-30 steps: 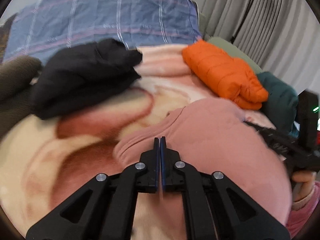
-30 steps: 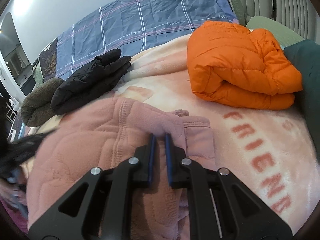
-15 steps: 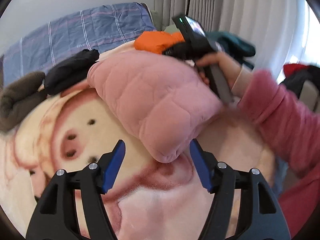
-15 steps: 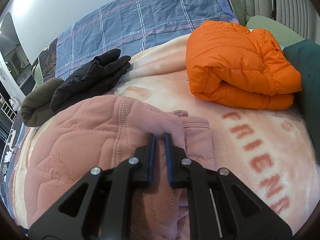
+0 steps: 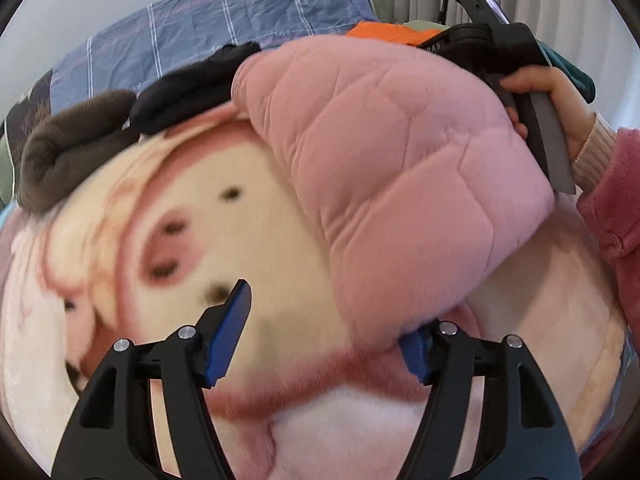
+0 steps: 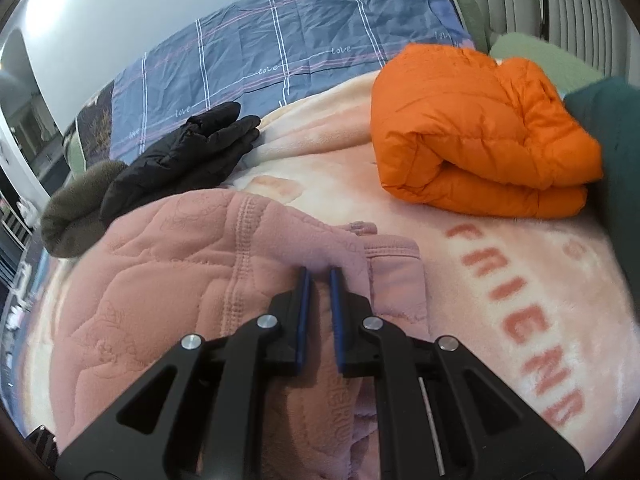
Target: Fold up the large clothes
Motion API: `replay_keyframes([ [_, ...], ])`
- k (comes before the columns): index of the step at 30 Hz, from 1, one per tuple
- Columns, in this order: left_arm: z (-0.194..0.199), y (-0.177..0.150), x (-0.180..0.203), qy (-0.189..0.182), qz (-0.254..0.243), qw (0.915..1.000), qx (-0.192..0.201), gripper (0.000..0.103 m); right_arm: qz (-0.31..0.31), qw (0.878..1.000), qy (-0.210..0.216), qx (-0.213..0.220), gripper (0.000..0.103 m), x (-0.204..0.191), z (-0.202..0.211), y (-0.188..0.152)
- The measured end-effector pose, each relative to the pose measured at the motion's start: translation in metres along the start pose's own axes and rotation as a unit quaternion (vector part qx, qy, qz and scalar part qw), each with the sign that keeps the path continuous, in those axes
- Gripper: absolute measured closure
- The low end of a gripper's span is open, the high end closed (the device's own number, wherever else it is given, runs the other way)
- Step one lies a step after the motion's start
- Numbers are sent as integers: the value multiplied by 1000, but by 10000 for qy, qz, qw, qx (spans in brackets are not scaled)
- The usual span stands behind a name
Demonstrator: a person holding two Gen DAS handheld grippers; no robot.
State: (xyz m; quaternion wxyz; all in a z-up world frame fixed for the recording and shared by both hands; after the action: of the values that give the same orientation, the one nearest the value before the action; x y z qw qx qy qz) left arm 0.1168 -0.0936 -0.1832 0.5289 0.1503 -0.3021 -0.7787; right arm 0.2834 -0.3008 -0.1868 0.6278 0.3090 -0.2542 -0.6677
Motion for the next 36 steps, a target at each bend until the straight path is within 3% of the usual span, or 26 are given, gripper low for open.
replay_keyframes([
  [3, 10, -3, 3, -90, -124, 9999, -74, 36, -32, 10000, 21, -5, 94, 2, 0, 0],
  [5, 25, -7, 7, -315, -200, 9992, -134, 47, -62, 10000, 48, -10, 94, 4, 0, 0],
  [7, 45, -7, 8, -506, -301, 9981, -154, 66, -96, 9999, 94, -8, 94, 5, 0, 0],
  [11, 90, 36, 21, -1399, -89, 9893, 400, 68, -83, 9999, 67, -5, 94, 4, 0, 1],
  [13, 91, 67, 32, -1544, -30, 9858, 667, 68, -74, 10000, 49, -3, 94, 6, 1, 1],
  [15, 80, 92, 43, -1552, -48, 9841, 868, 68, -75, 10000, 41, 9, 94, 8, 2, 1],
  [17, 49, 113, 52, -1658, 79, 9834, 732, 68, -71, 10000, 36, 15, 94, 5, 2, 1],
  [19, -4, 115, 50, -1425, 10, 9888, 440, 66, -85, 10000, 32, 12, 94, 6, 1, 1],
  [21, -28, 107, 50, -1485, -57, 9871, 593, 66, -139, 9999, 17, -23, 94, 6, -1, 1],
  [25, -23, 105, 53, -1215, -172, 9901, 682, 66, -36, 10000, -9, -16, 93, 2, 0, 2],
  [29, -19, 107, 49, -1213, -153, 9912, 501, 66, -93, 9999, 115, 78, 90, 2, 13, 5],
  [31, -14, 106, 49, -1143, -251, 9920, 480, 67, -184, 9993, 208, 263, 85, 3, 37, 9],
  [32, -11, 105, 48, -1064, -330, 9926, 492, 67, -229, 9989, 178, 372, 73, 4, 51, 11],
  [34, -8, 104, 46, -1024, -337, 9931, 462, 67, -133, 9970, 281, 708, 72, -5, 85, 12],
  [36, -7, 106, 44, -1120, -230, 9928, 362, 67, 66, 9927, 749, 940, 75, -24, 112, 4],
])
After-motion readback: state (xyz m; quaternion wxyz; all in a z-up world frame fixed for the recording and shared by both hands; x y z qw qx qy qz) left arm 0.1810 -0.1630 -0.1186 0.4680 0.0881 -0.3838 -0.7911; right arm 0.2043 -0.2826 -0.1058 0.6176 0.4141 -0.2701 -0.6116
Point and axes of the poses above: each gripper's, at about its wrist camera, not at the fingertips, and z roughly against the way its jaws point, x to its right, y to its top, the point moved 9 cm from there along -z, roughly the way its jaws point, and after that the axes turned 11 degrees about z, right-handed, at the moved point
